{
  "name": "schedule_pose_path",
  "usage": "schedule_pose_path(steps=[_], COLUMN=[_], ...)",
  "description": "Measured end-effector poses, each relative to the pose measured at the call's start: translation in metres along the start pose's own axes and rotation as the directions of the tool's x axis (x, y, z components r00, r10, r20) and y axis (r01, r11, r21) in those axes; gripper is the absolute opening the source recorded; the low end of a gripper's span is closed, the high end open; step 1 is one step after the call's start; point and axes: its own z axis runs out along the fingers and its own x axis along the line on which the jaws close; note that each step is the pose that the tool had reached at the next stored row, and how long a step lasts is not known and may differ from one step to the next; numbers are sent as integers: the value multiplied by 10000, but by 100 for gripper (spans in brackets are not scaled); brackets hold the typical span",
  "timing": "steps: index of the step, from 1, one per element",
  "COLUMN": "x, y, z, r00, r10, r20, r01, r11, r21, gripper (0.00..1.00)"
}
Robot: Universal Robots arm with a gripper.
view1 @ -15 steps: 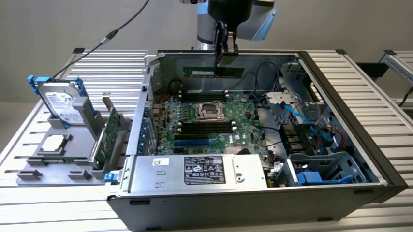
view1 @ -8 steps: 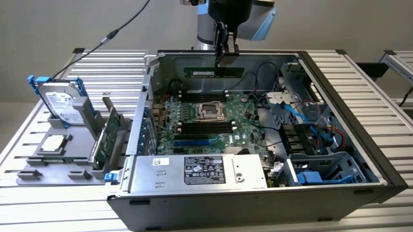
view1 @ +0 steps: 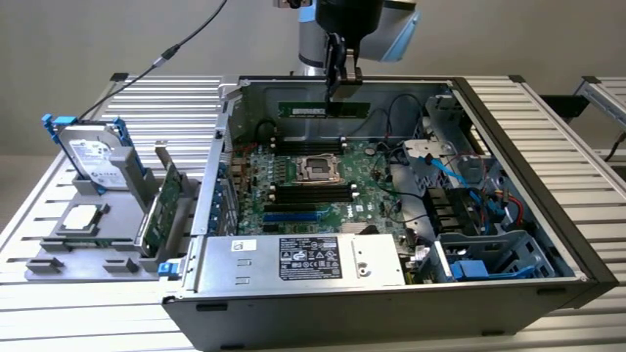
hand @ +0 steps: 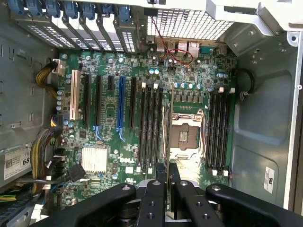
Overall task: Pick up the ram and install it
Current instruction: 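Insert the ram into the slot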
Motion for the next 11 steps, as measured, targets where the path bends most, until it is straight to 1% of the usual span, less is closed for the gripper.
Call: schedule_pose_path(steps=[6,11], x=[0,9], y=[0,4], z=[2,88], r00=[10000,10000], r10=[0,-6], r20=[0,0], r01=[0,6], r11=[10000,10000], r21=[0,1], gripper=[14,14])
